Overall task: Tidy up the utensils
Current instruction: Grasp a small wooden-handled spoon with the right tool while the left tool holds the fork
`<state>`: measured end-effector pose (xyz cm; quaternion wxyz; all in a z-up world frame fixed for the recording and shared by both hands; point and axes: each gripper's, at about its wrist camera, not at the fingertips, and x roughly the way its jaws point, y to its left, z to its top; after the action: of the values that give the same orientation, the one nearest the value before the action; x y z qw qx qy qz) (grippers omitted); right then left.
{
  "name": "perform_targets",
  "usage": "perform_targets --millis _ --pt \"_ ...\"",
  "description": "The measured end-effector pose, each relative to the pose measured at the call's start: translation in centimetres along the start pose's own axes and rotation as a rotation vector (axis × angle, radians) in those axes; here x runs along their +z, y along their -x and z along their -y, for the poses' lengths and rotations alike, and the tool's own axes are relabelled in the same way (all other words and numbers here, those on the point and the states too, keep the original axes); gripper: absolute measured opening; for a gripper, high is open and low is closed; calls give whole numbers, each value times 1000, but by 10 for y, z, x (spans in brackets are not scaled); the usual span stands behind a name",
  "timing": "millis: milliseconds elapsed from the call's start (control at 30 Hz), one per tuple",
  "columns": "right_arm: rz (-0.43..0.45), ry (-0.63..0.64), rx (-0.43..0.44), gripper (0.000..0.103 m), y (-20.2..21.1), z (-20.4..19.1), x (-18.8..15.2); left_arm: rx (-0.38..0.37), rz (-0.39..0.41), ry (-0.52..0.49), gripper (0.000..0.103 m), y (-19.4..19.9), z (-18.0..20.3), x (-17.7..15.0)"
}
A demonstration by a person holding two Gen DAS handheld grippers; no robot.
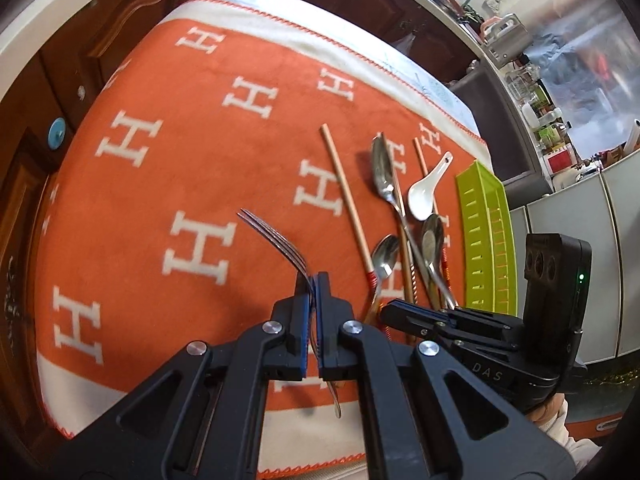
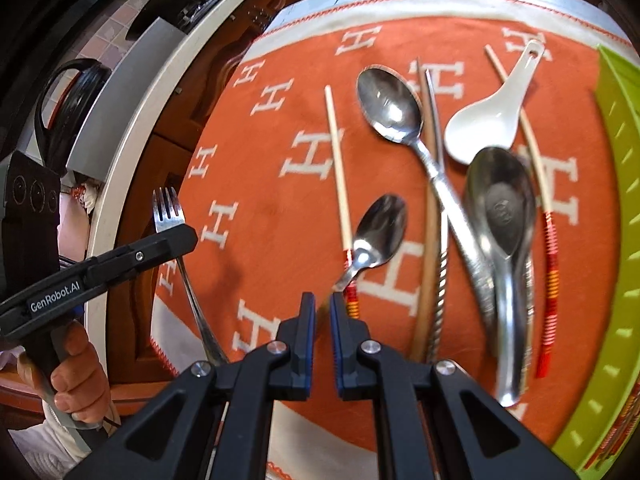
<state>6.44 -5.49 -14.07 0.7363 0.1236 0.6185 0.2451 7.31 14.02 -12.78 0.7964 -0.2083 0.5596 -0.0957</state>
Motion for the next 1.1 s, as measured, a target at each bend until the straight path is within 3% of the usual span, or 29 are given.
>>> perform_targets --millis 300,367,733,967,1100 --pt "-28 -41 -37 10 -14 -5 -2 -13 -2 21 0 -2 -12 -10" --pt "-26 -48 -64 16 -16 -6 -1 -16 -1 15 0 -2 -11 -10" --pt "9 34 -254 17 -27 -33 1 -28 -13 14 0 -7 -11 -13" --pt "45 0 -209 7 -25 -27 1 -27 -12 -2 0 -8 -7 -14" --pt "56 -8 -166 7 -15 -21 -4 -26 -15 -16 0 -9 -1 -14"
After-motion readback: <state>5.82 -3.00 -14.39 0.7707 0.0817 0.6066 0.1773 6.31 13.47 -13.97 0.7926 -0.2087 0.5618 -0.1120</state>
